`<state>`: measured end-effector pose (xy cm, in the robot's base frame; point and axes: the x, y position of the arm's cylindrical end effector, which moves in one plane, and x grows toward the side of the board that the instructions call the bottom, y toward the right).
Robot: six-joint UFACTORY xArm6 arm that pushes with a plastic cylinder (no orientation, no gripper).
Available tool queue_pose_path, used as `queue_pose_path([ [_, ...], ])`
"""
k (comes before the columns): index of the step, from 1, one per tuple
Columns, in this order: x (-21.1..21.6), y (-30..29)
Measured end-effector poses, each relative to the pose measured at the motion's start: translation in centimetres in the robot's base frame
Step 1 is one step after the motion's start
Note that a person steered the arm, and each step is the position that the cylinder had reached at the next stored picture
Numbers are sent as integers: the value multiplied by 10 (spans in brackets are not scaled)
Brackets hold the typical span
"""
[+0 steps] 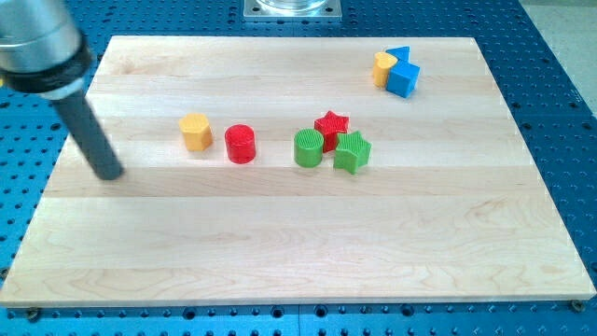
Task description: Drag the hexagon above the red star
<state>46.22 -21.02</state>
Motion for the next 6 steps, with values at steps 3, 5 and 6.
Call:
queue_pose_path([
  [3, -47, 49],
  [5, -34, 33],
  [6, -36, 84],
])
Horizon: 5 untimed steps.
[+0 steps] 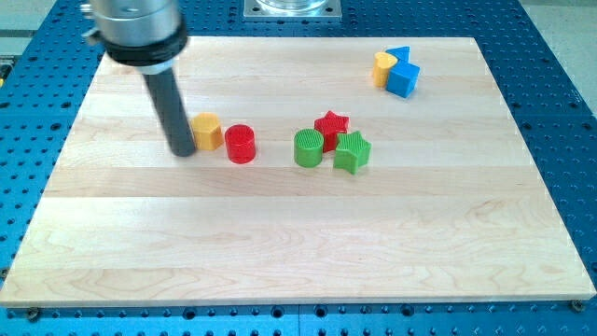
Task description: Drag the hexagon above the red star
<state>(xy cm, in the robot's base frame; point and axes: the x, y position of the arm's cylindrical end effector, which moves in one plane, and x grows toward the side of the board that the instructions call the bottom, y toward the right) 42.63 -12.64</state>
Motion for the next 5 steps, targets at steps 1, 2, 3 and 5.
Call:
queue_pose_path([
  [1, -15, 37],
  [2, -51, 26],
  [3, -67, 57],
  [5, -52, 101],
])
